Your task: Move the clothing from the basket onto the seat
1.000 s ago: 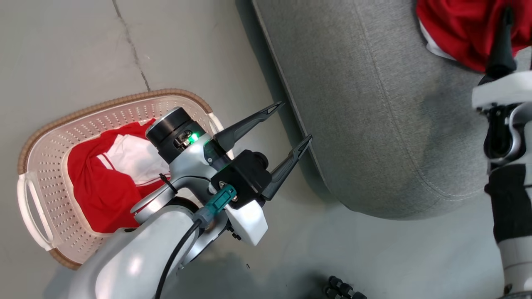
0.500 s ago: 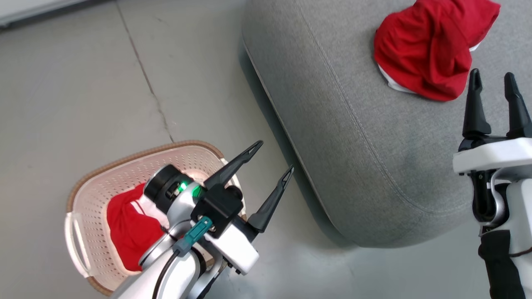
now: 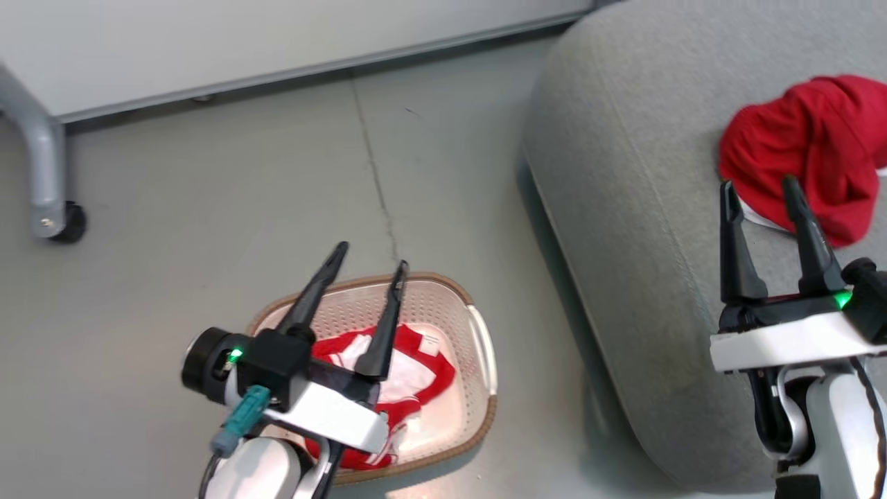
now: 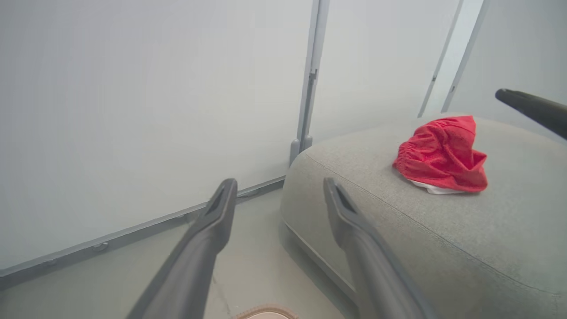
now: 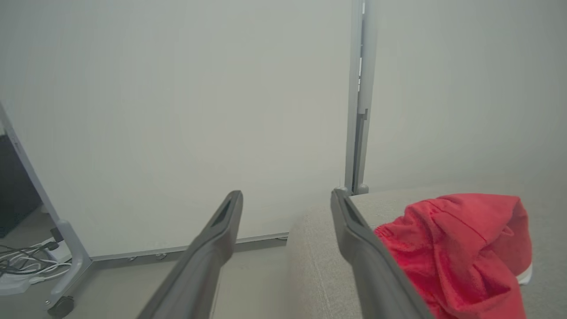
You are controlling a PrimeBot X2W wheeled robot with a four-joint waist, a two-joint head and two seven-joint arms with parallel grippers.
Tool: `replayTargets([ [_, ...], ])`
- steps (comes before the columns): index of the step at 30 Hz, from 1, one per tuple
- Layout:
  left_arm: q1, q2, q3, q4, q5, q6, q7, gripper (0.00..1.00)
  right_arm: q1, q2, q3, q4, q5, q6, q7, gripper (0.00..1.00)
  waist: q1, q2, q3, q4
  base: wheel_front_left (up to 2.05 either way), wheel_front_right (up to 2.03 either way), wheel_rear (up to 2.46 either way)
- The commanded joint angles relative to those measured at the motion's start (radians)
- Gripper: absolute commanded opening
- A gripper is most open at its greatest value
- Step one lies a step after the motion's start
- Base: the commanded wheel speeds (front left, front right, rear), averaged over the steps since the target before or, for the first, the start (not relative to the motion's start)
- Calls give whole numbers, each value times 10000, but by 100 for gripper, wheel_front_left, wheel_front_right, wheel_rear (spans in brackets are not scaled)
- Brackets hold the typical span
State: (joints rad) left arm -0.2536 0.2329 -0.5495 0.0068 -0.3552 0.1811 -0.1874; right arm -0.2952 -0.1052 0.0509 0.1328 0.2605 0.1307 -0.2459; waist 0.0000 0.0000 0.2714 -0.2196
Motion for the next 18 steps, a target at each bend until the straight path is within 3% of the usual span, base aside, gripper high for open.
replayTargets([
  [1,132,28,126,24,-55,94,-86,100,204,1,29,-129,-49,2,60,100,0,0,-535,601,0,0,0],
  [11,1042,48,2040,26,-902,794,-730,100,1303,179,-147,-1272,-574,2,831,100,0,0,-1192,1586,0,0,0],
  [18,1741,128,3338,-267,-831,854,-778,100,1908,214,-391,-1672,-729,2,1142,100,0,0,-1495,1915,0,0,0],
])
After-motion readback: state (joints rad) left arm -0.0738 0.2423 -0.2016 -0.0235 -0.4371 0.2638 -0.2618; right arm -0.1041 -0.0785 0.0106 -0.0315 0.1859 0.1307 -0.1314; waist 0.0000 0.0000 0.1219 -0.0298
